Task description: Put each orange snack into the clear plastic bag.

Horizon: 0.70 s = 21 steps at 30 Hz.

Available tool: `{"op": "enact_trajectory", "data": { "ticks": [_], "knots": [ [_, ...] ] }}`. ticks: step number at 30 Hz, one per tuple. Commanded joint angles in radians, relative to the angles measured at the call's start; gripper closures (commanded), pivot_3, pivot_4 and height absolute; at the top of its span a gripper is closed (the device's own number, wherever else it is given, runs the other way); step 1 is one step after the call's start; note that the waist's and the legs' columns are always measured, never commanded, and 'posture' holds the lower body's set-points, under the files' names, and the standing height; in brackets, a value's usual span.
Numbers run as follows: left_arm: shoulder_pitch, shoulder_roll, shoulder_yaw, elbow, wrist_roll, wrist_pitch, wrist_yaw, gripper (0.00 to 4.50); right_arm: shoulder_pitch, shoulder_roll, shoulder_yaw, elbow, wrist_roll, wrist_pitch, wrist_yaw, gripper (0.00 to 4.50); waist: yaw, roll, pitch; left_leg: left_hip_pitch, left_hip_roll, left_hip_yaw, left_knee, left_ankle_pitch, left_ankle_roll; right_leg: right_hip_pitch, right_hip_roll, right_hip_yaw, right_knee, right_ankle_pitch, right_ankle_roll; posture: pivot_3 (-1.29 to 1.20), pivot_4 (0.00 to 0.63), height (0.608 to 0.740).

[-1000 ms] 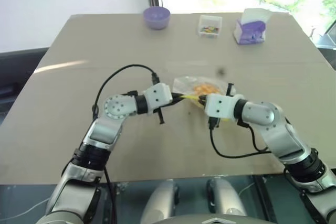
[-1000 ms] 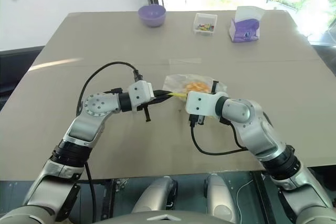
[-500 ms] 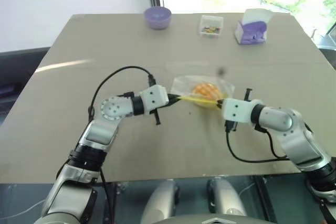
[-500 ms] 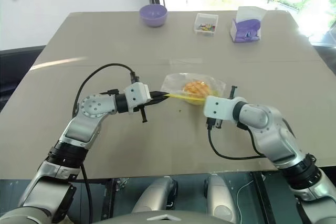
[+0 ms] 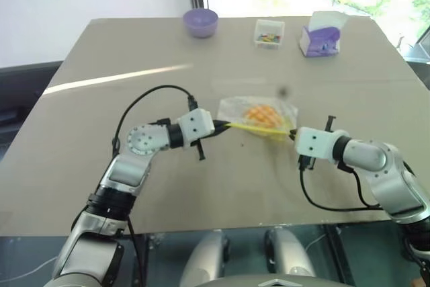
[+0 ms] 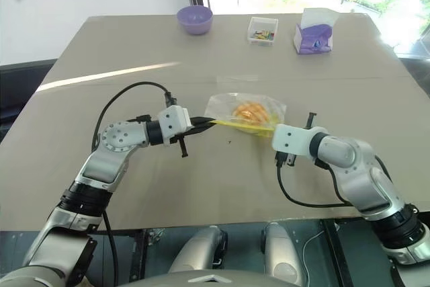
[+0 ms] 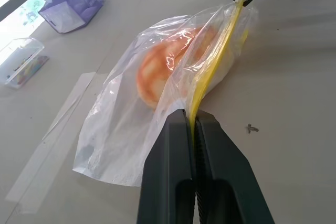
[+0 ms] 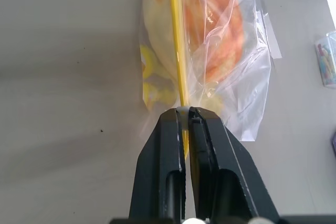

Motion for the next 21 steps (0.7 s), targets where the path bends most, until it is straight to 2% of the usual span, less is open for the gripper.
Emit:
{"op": "enact_trajectory", "data": {
  "ticks": [1,7,8,10,12,13,21],
  "knots": [
    [-0.008,0.017,0.059,-0.007,-0.014,-0.012,0.016,4.5,0.008,-0.018,-0.051,0.013,-0.007,0.006,-0.011,4.29,0.0,0.0,0.0,0.0,0.0,0.0,0.0,0.0,0.0,0.0,0.0,0.0,0.0,0.0,0.0,0.0,0.15,0.74],
    [-0.011,0.008,0.057,-0.011,-0.012,-0.01,0.018,4.5,0.004,0.003,-0.056,0.0,0.039,0.01,0.008,4.29,0.0,0.0,0.0,0.0,0.0,0.0,0.0,0.0,0.0,0.0,0.0,0.0,0.0,0.0,0.0,0.0,0.15,0.74],
    [-0.01,0.006,0.056,-0.013,-0.012,-0.009,0.019,4.5,0.001,0.008,-0.059,-0.002,0.044,0.013,0.004,3.69,0.0,0.0,0.0,0.0,0.0,0.0,0.0,0.0,0.0,0.0,0.0,0.0,0.0,0.0,0.0,0.0,0.15,0.74],
    [-0.009,0.001,0.054,-0.016,-0.01,-0.006,0.021,4.5,0.004,0.007,-0.062,-0.011,0.052,0.019,0.009,2.94,0.001,0.0,0.0,0.0,0.0,0.0,0.0,0.0,0.0,0.0,0.0,0.0,0.0,0.0,0.0,0.0,0.15,0.74],
    [-0.008,-0.003,0.054,-0.022,-0.009,-0.003,0.023,4.5,0.016,0.012,-0.075,-0.026,0.063,0.027,0.006,1.85,0.001,0.0,0.0,0.0,0.0,0.0,0.0,0.0,0.0,0.0,0.0,0.0,0.0,0.0,0.0,0.0,0.15,0.74],
    [-0.008,-0.004,0.054,-0.022,-0.009,-0.001,0.023,4.5,0.022,0.014,-0.085,-0.034,0.071,0.037,0.006,1.67,0.001,0.0,0.0,0.0,0.0,0.0,0.0,0.0,0.0,0.0,0.0,0.0,0.0,0.0,0.0,0.0,0.15,0.74],
    [-0.009,-0.004,0.054,-0.026,-0.009,0.003,0.026,4.5,0.05,0.012,-0.115,-0.071,0.13,0.078,0.029,1.67,0.0,0.0,0.0,0.0,0.0,0.0,0.0,0.0,0.0,0.0,0.0,0.0,0.0,0.0,0.0,0.0,0.15,0.74]
  ]
}}
